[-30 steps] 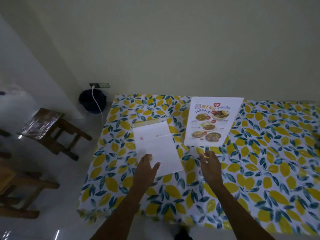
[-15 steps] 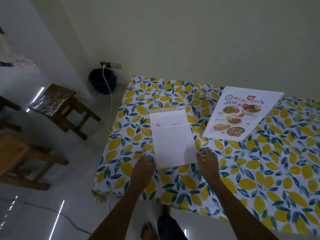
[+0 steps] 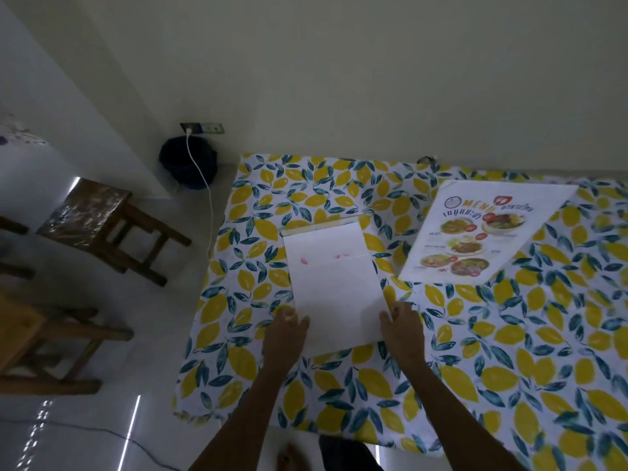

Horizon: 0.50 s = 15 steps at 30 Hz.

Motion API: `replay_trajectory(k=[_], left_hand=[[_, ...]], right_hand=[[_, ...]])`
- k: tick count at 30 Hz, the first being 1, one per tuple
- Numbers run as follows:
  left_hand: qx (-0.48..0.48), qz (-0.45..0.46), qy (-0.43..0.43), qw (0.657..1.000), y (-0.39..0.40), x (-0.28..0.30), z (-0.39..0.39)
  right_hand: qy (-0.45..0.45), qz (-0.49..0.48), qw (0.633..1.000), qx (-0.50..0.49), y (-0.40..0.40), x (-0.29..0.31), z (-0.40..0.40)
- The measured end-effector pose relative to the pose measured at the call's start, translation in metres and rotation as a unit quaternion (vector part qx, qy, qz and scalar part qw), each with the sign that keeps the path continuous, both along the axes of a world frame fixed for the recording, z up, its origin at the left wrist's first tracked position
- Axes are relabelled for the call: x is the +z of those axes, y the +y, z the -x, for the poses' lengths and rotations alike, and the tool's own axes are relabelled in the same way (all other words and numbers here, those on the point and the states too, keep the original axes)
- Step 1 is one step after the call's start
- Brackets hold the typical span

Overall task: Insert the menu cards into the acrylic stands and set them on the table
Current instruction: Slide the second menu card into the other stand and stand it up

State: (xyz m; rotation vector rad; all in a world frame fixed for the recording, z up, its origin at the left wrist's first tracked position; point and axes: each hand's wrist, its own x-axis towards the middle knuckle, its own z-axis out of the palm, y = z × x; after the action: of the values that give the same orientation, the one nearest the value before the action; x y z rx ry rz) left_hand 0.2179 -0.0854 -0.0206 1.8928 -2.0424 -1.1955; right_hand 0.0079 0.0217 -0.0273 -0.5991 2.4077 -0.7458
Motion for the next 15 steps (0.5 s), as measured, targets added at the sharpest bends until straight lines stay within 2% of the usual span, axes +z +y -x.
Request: replay_trajectory(k=[3, 5, 7, 10, 13, 15], left_hand=[[-0.008, 0.005, -0.007, 1.0, -0.002, -0.002, -0.01], [-0.03, 0.03, -0.008, 0.999, -0.006, 0.003, -0.021], [-0.023, 0.06, 0.027, 0.998, -0.011, 0.012, -0.035], [-0.026, 0.112, 0.086, 0.99, -0.014, 0.033, -0.06], [-0.02, 0.048, 0.148, 0.988, -0.008, 0.059, -0.083], [-0.002, 0.011, 0.179, 0.984, 0.0, 0.064, -0.101]], right_hand=[[-0.049, -0.018, 0.999, 0.006, -0.001, 0.016, -0.005], [-0.033, -0.025, 0.998, 0.045, 0.004, 0.02, -0.012], [-0.01, -0.021, 0.998, 0.062, 0.013, 0.027, -0.018], [0.016, 0.031, 0.997, 0.075, 0.033, 0.046, -0.035], [0.032, 0.093, 0.99, 0.101, 0.053, 0.07, -0.055], [0.046, 0.097, 0.986, 0.125, 0.066, 0.08, -0.066]])
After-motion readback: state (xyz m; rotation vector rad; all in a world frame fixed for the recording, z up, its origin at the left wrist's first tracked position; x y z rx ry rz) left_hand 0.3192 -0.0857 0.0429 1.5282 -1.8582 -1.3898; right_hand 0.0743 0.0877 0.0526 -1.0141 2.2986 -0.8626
